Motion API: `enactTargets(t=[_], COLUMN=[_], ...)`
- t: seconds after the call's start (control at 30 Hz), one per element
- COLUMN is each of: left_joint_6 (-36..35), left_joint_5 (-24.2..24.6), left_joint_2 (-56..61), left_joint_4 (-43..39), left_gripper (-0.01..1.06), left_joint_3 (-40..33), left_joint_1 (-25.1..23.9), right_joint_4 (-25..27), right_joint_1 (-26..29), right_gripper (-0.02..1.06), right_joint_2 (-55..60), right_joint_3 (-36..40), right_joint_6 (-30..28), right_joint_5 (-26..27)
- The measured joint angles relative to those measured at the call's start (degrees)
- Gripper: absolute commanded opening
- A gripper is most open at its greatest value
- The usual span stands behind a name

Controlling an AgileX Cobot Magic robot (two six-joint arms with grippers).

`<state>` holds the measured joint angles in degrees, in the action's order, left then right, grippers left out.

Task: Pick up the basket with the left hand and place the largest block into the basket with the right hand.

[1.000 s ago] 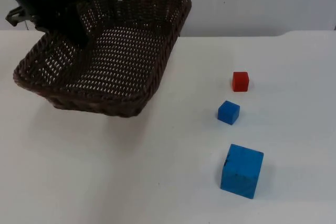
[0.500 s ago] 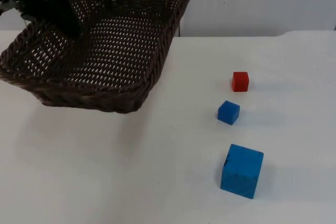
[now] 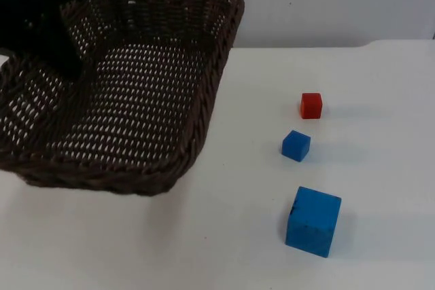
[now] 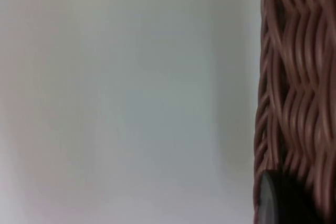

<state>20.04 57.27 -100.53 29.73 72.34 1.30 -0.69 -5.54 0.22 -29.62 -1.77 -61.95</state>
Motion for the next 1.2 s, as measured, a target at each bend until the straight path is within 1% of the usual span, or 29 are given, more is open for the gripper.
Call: enactTargets(t=[0.07, 0.13, 0.17, 0.27, 0.3, 0.47, 0.5, 0.6, 0.73, 1.2], left_joint_6=[0.11, 0.19, 0.19, 0.19, 0.19, -0.18, -0.18, -0.43, -0.57, -0.57], left_joint_5=[-0.75, -2.86, -2.86, -5.73, -5.73, -6.18, -6.18, -6.95, -7.60, -9.02], left_joint_2=[1.55, 3.90, 3.90, 8.34, 8.34, 12.89, 12.89, 15.12, 16.33, 16.38], left_joint_4=[0.49, 0.73, 0.73, 1.36, 1.36, 2.54, 2.54, 2.54, 2.69, 2.69], left_gripper=[0.00, 0.00, 0.00, 0.00, 0.00, 0.00, 0.00, 0.00, 0.00, 0.00], left_joint_3=[-3.20, -7.04, -7.04, -13.59, -13.59, -21.08, -21.08, -24.05, -25.67, -25.68], left_joint_1=[-0.39, -0.83, -0.83, -1.30, -1.30, -1.30, -1.30, -1.30, -1.30, -1.30], right_joint_4=[0.00, 0.00, 0.00, 0.00, 0.00, 0.00, 0.00, 0.00, 0.00, 0.00], right_joint_1=[0.00, 0.00, 0.00, 0.00, 0.00, 0.00, 0.00, 0.00, 0.00, 0.00], right_gripper=[1.05, 1.05, 1.05, 1.05, 1.05, 1.05, 1.05, 1.05, 1.05, 1.05], right_joint_2=[0.00, 0.00, 0.00, 0.00, 0.00, 0.00, 0.00, 0.00, 0.00, 0.00], right_joint_3=[0.00, 0.00, 0.00, 0.00, 0.00, 0.00, 0.00, 0.00, 0.00, 0.00], right_joint_6=[0.00, 0.00, 0.00, 0.00, 0.00, 0.00, 0.00, 0.00, 0.00, 0.00], right_joint_5=[0.00, 0.00, 0.00, 0.00, 0.00, 0.00, 0.00, 0.00, 0.00, 0.00])
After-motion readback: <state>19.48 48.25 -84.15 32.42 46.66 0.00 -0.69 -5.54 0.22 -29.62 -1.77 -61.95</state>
